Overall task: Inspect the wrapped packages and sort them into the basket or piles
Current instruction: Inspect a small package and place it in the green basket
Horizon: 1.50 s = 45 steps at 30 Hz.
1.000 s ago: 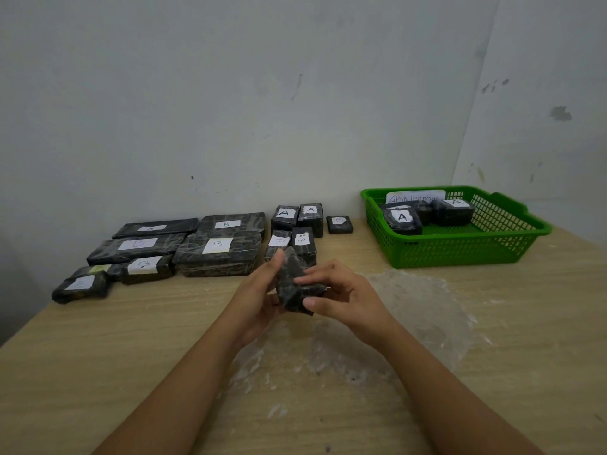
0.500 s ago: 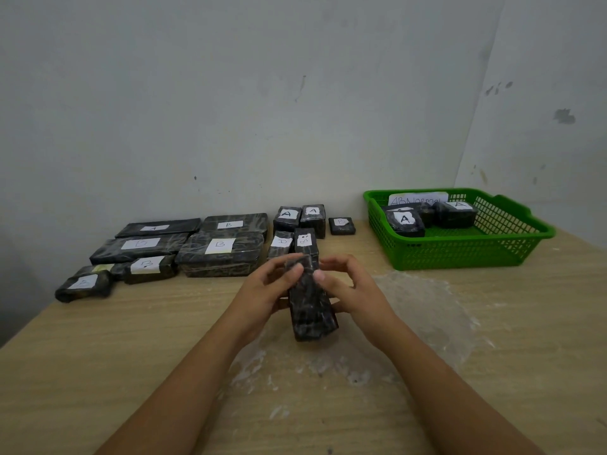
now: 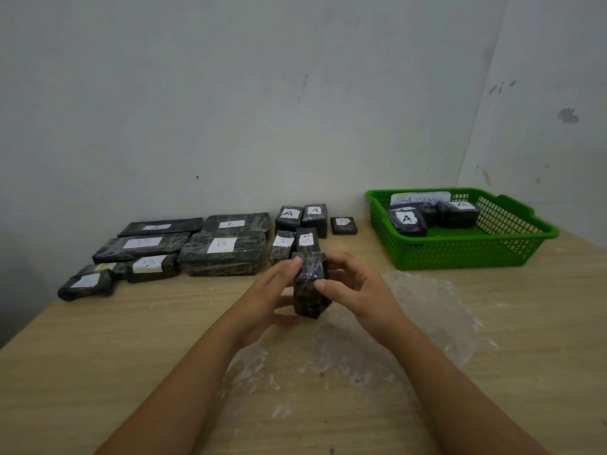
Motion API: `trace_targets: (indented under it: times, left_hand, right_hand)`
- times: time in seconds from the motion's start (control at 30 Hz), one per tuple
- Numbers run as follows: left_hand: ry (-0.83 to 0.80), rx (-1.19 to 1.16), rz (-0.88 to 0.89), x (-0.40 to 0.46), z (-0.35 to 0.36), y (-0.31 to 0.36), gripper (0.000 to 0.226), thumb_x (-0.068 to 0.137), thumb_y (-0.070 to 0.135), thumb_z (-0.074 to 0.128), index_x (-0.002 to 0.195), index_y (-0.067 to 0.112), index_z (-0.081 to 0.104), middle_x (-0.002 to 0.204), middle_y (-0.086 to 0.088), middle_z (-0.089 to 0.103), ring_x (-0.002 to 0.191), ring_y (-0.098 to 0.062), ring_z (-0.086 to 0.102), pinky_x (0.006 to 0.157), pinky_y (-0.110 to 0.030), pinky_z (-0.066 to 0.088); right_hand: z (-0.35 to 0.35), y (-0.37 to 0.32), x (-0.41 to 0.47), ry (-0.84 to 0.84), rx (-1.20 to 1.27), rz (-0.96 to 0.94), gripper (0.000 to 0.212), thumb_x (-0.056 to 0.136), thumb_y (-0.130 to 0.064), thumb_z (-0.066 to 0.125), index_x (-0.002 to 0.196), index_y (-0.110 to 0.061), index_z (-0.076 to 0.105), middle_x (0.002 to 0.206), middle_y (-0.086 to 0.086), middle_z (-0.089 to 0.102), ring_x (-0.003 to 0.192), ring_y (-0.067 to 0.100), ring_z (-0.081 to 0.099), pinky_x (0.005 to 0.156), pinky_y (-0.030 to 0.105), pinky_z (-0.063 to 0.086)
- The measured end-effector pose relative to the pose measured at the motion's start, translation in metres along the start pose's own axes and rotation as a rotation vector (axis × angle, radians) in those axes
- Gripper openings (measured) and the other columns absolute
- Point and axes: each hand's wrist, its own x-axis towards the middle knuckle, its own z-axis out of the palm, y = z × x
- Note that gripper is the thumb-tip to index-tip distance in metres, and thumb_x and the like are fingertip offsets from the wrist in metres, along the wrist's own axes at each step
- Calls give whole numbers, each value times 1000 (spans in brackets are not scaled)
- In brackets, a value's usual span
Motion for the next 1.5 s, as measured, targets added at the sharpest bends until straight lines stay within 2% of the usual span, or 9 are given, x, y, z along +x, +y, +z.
trace_targets:
  times: [0.27,0.4,0.57,0.7,0.9,1.03,1.17,1.33,1.5]
  left_hand:
    - [57,-112,-24,1,5,0,36,77,48,72,100,22,82,109,-17,75,99,-33,73,92,-49,58]
    - [70,-69,21,2,5,0,34,81,45,73,99,18,82,97,-5,78,94,-25,73,85,-40,56]
    - [46,-37,91,0,5,-2,52,77,44,73,108,3,76,99,-12,76,94,-23,73,83,-35,59]
    - [34,-43,109,-1,1,-4,51,73,42,76,107,5,78,110,-21,75,100,-27,72,99,-49,55]
    - [25,-55,95,1,0,-7,53,77,41,74,113,3,76,113,-21,75,104,-28,71,95,-41,57]
    - [6,-26,125,2,0,-9,40,82,37,80,111,9,79,113,-18,75,106,-28,70,102,-48,53]
    - [6,4,133,2,1,-10,37,81,37,85,109,13,80,111,-12,77,107,-25,73,99,-39,56]
    - [59,-12,129,5,2,-9,48,80,43,73,107,3,78,109,-18,76,100,-25,71,91,-34,58]
    - [135,-62,125,8,1,-9,50,76,41,74,106,1,78,107,-22,75,100,-33,72,85,-40,60]
  right_hand:
    - [-1,4,0,-46,5,-34,40,85,-6,79,120,-21,66,117,-3,73,115,18,68,93,33,56]
    - [3,1,-2,-37,70,8,41,84,-21,79,122,-14,67,115,3,75,111,20,70,92,32,57]
    - [6,8,1,50,161,63,29,85,-29,80,105,-9,76,99,10,75,95,22,70,100,49,54]
    - [5,14,3,44,219,58,18,78,-27,82,89,-14,77,91,13,73,91,26,69,92,44,56]
    - [6,8,2,33,215,74,15,87,-27,78,88,-12,74,91,10,73,91,21,69,91,37,58]
    - [5,5,2,61,198,73,17,84,-29,71,76,-15,73,83,9,71,84,20,67,88,39,59]
    - [5,7,2,90,173,11,16,81,-24,72,72,-12,70,73,5,67,75,16,62,78,35,54]
    - [8,8,2,84,96,12,16,85,-34,70,79,-19,73,81,4,70,82,17,64,88,45,54]
    - [9,4,-1,17,37,-10,13,85,-34,72,83,-22,68,83,-3,70,85,14,64,81,28,53]
